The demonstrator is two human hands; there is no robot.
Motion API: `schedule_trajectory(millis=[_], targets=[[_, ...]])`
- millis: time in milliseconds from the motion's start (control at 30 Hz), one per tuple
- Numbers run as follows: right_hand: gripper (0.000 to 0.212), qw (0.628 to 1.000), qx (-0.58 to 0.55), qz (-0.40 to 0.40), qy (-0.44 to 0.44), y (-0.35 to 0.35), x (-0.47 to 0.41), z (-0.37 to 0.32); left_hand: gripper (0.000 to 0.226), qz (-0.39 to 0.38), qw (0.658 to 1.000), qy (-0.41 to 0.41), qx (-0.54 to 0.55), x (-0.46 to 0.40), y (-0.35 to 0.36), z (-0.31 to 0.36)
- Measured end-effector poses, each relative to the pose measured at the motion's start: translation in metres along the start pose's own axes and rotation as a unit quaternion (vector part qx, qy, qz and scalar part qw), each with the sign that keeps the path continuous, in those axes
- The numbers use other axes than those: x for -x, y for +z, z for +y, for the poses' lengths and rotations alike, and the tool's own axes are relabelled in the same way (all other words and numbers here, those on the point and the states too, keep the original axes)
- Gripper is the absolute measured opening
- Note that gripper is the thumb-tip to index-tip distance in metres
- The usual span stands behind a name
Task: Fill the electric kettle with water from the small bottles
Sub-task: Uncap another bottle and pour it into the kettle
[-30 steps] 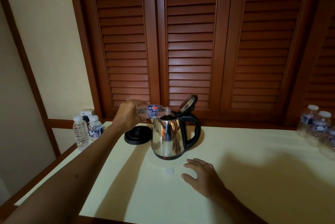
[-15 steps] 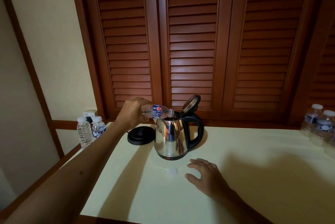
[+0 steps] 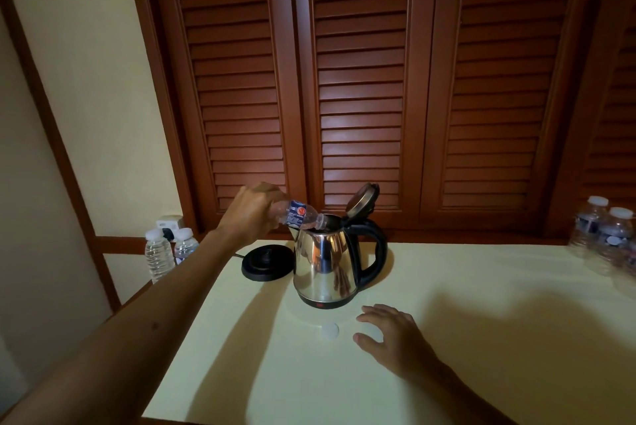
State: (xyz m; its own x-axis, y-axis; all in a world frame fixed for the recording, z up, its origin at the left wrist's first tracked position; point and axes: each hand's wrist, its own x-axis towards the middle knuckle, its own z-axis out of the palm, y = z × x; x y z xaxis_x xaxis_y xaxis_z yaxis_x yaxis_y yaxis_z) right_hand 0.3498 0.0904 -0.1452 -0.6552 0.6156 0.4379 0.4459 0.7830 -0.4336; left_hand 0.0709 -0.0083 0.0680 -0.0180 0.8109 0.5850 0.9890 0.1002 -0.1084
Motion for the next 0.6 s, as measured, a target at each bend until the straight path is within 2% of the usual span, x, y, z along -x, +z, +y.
schedule_trajectory(millis=[367, 600], targets=[[0.054, 0.999, -0.01, -0.026, 0.027, -0.008, 0.001, -0.009, 0.044, -0.011, 0.998, 0.038, -0.051, -0.011, 0.002, -0.005], [0.043, 0.997, 0.021, -0.062, 0.052, -0.014, 0.002, -0.017, 0.049, -0.017, 0.994, 0.07, -0.082, -0.02, -0.001, -0.004]])
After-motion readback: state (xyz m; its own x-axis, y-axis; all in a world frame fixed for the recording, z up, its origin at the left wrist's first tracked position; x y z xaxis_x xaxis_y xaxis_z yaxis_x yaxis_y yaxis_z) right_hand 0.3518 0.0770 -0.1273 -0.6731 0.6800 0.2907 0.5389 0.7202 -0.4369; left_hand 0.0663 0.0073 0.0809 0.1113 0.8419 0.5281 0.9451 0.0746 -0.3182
